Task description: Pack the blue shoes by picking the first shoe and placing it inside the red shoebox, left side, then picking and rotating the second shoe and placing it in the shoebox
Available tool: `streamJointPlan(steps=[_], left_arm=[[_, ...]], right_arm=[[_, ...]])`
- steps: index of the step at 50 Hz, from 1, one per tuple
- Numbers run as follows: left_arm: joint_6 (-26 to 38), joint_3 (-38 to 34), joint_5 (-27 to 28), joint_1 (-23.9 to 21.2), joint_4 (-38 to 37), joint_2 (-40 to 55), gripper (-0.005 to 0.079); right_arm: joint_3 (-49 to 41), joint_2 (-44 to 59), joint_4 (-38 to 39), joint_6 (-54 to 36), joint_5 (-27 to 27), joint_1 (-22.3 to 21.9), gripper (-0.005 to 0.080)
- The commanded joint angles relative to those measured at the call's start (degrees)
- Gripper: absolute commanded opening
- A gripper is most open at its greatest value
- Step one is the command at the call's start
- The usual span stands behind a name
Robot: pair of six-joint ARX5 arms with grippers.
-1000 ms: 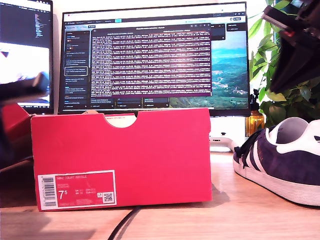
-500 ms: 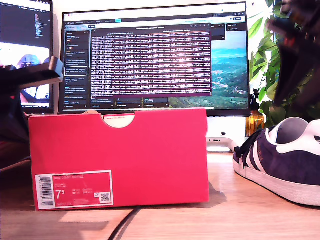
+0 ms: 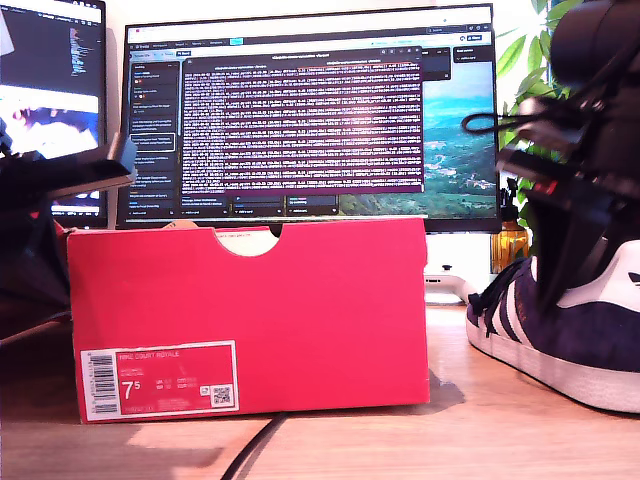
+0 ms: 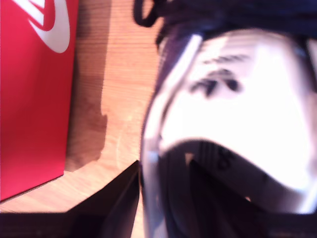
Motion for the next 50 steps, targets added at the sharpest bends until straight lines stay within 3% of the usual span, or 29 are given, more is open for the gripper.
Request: streamJointPlan(steps=[1, 4, 5, 13, 32, 38, 50], left_arm=[[0.26, -0.96, 0.04, 0.04, 0.15, 0.28, -0.002], [0.26, -0.96, 0.04, 0.04, 0.0, 0.28, -0.002], [0.26, -0.96, 0.04, 0.04, -0.04, 0.28, -0.002], [0.26, -0.96, 0.02, 0.04, -0.28, 0.28, -0.002], [0.26, -0.96, 0.0, 0.04, -1.46, 0.28, -0.002], [0.24, -0.96, 0.0, 0.04, -1.46, 0.28, -0.002], [0.26, -0.96, 0.0, 0.04, -1.49, 0.28, -0.002]], right_arm=[[0.04, 1.84, 0.68, -0.15, -0.09, 0.28, 0.0124], [0.04, 1.86, 2.12, -0.15, -0.13, 0.31, -0.0008], [0.04, 1.86, 2.84, -0.22, -0.13, 0.31, -0.0015], [3.19, 1.79, 2.86, -0.07, -0.31, 0.31, -0.0013], [26.05, 1.73, -10.21, 2.23, -1.75, 5.18, -0.0013], [29.4, 1.73, -9.27, 6.01, -4.59, 8.07, -0.0013], [29.94, 2.54, 0.81, 13.86, -4.85, 15.21, -0.0013]])
